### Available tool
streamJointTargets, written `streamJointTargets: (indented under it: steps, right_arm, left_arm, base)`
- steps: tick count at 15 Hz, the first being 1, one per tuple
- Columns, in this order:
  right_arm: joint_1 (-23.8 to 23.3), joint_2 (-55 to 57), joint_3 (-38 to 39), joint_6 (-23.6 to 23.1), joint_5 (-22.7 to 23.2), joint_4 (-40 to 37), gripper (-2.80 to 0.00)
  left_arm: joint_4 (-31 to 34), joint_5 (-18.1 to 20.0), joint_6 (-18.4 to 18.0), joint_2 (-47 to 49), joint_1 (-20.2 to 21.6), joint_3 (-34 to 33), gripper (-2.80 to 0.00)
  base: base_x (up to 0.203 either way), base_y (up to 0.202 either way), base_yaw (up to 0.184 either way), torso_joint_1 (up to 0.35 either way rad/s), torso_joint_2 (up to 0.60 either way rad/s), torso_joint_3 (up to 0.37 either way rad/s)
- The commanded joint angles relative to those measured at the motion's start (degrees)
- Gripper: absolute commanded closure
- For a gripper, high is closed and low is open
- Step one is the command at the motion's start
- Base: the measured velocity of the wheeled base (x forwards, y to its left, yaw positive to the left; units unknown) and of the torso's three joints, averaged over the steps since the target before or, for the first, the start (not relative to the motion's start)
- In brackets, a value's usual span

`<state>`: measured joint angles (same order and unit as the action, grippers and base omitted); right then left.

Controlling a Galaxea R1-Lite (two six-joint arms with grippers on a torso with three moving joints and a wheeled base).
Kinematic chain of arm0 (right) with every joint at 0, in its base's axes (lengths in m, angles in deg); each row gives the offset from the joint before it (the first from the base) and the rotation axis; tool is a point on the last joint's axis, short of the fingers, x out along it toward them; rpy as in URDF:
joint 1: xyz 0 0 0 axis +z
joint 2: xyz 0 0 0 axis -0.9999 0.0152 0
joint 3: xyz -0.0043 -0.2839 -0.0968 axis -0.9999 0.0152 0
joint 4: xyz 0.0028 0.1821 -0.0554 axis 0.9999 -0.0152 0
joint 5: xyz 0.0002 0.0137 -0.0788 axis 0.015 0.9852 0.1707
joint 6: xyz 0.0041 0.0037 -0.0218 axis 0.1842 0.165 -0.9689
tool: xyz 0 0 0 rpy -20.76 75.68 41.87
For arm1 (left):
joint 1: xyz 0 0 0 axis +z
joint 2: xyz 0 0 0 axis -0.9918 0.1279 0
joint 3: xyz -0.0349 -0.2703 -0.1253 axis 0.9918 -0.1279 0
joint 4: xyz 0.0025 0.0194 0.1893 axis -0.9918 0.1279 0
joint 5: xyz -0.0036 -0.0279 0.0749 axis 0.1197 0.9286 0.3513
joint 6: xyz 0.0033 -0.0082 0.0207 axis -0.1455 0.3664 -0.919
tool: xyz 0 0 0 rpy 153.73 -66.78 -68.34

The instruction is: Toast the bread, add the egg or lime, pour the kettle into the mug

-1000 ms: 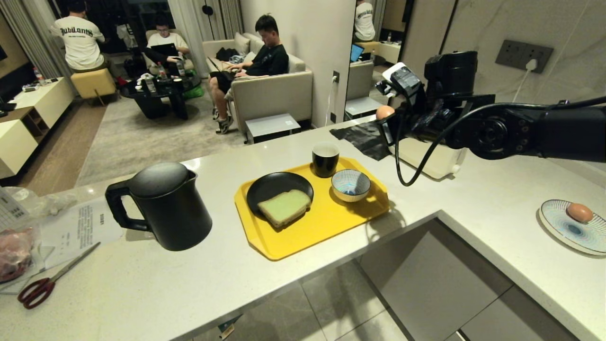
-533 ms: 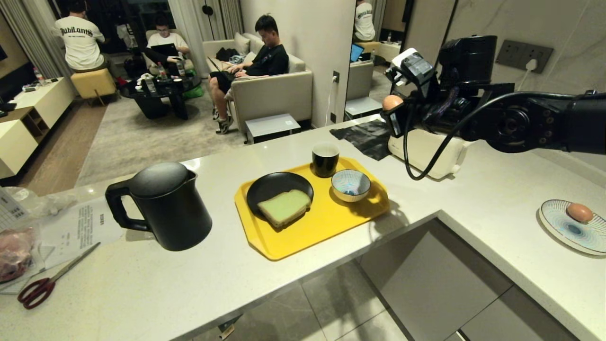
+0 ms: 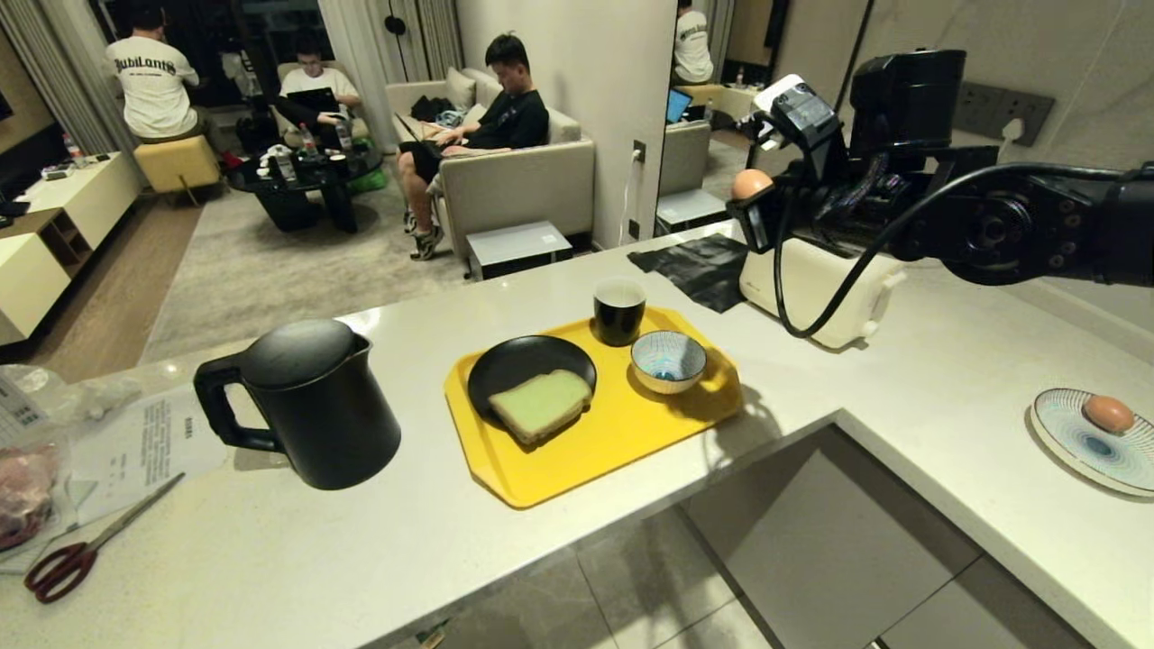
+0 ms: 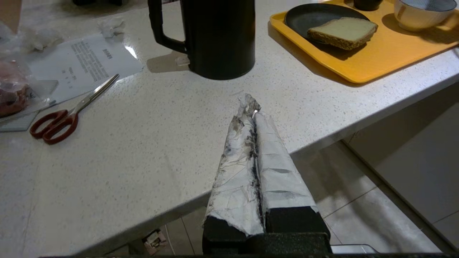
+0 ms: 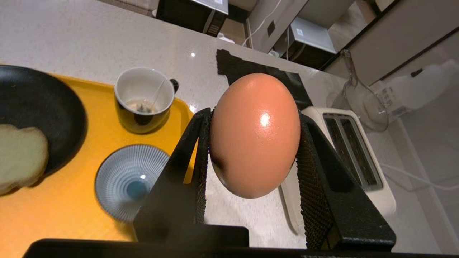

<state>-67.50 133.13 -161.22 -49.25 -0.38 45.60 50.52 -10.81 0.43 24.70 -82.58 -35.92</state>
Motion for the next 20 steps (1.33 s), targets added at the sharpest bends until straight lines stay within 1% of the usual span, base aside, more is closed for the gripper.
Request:
streamJointTargets:
  steps: [1,3,6,7,8,9,10,11,15,17,19,20]
  right_arm:
    - [-0.01,-0.05,-0.01,-0.17,-0.05,-0.08,0.00]
    - [-0.01,-0.05,0.08,-0.17,-0.05,-0.08,0.00]
    - [0.02,-0.95,0.33,0.00,0.45,-0.12,0.00]
    - [0.00,-1.88,1.38,0.00,1.11,-0.23,0.00]
    - [0.00,-3.34,3.11,-0.15,2.79,-0.57,0.00]
    - [0.00,-4.87,4.86,-1.01,4.83,-2.24,0.00]
    - [-0.01,-5.48,5.52,-2.29,6.12,-6.18,0.00]
    - [0.10,-4.96,5.13,-2.66,6.57,-9.66,0.00]
    - [1.33,2.43,0.87,-1.95,6.31,-17.65,0.00]
    - [2.02,5.72,-0.65,-0.27,6.21,-19.45,0.00]
    - [3.04,7.76,-1.43,0.30,6.10,-19.60,0.00]
    - [3.41,8.86,-1.86,0.38,4.99,-19.59,0.00]
  left_arm:
    - [0.02,-0.03,-0.05,-0.18,0.01,-0.02,0.00]
    - [0.02,-0.03,0.13,-0.18,0.01,-0.02,0.00]
    - [0.02,-0.03,0.13,-0.18,0.01,0.06,0.00]
    - [0.02,-0.03,0.13,-0.18,0.01,0.04,0.00]
    - [0.02,-0.03,0.13,-0.18,0.01,0.06,0.00]
    - [0.02,-0.03,0.13,-0.18,0.01,-0.02,0.00]
    - [0.02,-0.03,0.13,-0.18,0.01,-0.02,0.00]
    - [0.02,-0.03,0.13,-0.18,0.01,-0.02,0.00]
    - [0.02,-0.03,0.13,-0.18,0.01,-0.02,0.00]
    - [0.02,-0.03,0.13,-0.18,0.01,-0.02,0.00]
    - [0.02,-0.03,0.13,-0.18,0.01,-0.02,0.00]
    - [0.02,-0.03,0.13,-0.18,0.01,-0.02,0.00]
  base:
    - [0.186,0.000,-0.001,0.002,0.01,0.002]
    - [0.170,0.000,0.002,0.013,0.01,0.005]
    - [0.023,0.000,-0.001,0.004,0.00,-0.001]
    - [0.000,0.000,0.000,0.000,0.00,0.000]
    - [0.000,0.000,0.000,0.000,0.00,0.000]
    - [0.000,0.000,0.000,0.000,0.00,0.000]
    - [0.000,0.000,0.000,0.000,0.00,0.000]
    - [0.000,0.000,0.000,0.000,0.00,0.000]
    - [0.000,0.000,0.000,0.000,0.00,0.000]
    - [0.000,0.000,0.000,0.000,0.00,0.000]
    - [0.000,0.000,0.000,0.000,0.00,0.000]
    - [0.000,0.000,0.000,0.000,0.00,0.000]
